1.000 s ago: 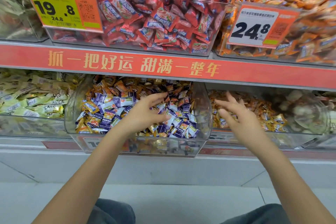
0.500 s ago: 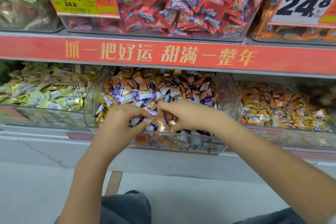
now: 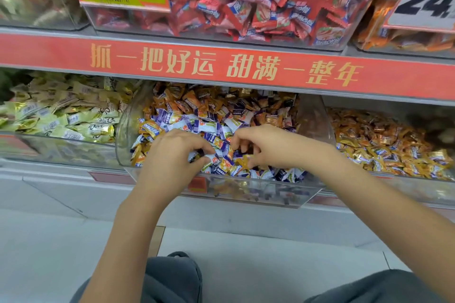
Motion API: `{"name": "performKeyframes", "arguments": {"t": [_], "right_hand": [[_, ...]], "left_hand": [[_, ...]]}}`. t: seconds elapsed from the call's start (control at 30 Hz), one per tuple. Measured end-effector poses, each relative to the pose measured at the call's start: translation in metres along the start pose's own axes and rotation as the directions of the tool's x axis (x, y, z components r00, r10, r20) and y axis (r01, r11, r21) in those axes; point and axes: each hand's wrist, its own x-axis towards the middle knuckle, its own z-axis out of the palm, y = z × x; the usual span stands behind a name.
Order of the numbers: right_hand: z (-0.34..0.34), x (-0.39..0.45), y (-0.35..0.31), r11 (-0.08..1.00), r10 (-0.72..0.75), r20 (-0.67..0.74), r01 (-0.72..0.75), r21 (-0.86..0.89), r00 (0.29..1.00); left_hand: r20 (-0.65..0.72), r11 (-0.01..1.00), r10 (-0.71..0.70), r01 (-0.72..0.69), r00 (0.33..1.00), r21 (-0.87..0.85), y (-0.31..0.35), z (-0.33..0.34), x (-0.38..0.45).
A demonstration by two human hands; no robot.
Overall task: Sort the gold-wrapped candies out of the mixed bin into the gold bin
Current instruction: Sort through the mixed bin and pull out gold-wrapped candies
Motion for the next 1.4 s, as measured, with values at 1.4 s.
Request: {"name": "performKeyframes", "arguments": {"t": [1.4], "right_hand": [[-0.019,-0.077,-0.001,0.349,0.477,-0.158,-0.021,0.937,0.865]], "left_hand": [[0.099,0.994,-0.020,0.030,0.995,-0.105,0.012,0.007,0.014]]}}
